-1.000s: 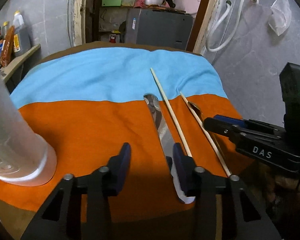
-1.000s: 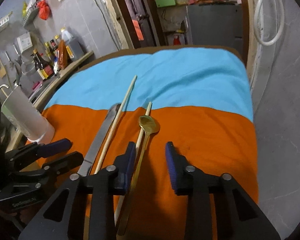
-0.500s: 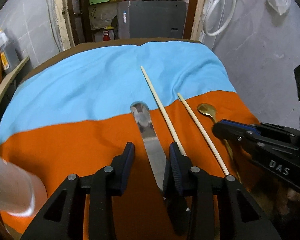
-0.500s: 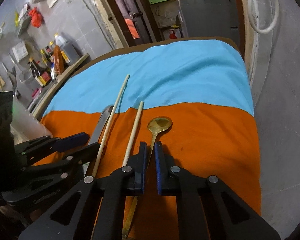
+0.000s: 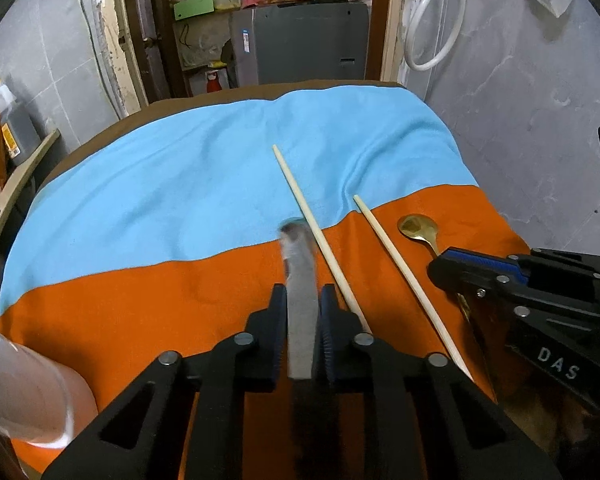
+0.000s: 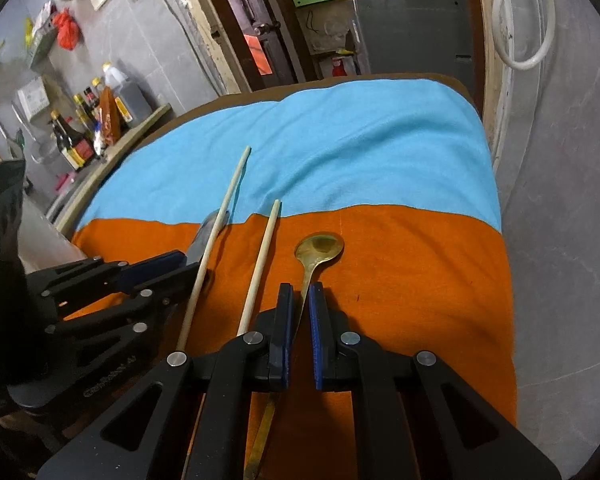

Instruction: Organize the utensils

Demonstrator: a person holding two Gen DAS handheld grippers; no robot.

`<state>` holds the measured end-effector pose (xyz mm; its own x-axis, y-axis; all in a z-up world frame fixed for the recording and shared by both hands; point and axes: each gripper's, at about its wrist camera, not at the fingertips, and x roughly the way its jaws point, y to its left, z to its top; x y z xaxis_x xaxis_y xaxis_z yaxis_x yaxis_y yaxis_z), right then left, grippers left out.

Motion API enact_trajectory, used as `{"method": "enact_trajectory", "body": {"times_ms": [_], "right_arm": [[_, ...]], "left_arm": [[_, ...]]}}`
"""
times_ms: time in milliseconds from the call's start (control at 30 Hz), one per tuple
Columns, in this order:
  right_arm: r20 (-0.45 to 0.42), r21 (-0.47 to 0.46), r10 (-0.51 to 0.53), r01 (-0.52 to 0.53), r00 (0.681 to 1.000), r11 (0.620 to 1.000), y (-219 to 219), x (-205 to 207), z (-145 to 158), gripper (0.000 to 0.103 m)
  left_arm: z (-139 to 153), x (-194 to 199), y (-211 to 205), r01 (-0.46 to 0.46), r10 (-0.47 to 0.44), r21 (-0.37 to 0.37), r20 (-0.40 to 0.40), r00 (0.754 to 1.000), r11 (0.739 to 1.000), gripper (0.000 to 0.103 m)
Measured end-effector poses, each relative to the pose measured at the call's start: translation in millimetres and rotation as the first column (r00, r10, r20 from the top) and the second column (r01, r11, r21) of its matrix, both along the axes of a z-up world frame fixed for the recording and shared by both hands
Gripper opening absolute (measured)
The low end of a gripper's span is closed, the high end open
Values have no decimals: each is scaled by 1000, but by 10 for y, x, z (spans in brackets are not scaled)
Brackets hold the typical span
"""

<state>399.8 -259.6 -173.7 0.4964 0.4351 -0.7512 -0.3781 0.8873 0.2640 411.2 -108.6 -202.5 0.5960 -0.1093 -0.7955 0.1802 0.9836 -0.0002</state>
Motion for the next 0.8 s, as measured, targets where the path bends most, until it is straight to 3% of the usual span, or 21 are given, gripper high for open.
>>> {"method": "enact_trajectory", "body": {"times_ms": [233,500,700,800], "right_arm": [[9,-21,0,0,1000,1000,-4,-62,1,5],[-7,-31,3,-3,1000,1000,9,-49,3,7],[-7,-69,2,-2,1000,998,111,3,9,10],[-2,-104,-2,2,1000,995,172,32,9,8]], "left_arm": [[57,-267,127,-3,3,4,-18,1000,1000,13],[38,-512,17,98,-96,180,-18,995,979,13],[8,-484,71,70,-71,129,-1,997,989,13],[-21,-538,45,68,-72,145,22,997,987,13]]}}
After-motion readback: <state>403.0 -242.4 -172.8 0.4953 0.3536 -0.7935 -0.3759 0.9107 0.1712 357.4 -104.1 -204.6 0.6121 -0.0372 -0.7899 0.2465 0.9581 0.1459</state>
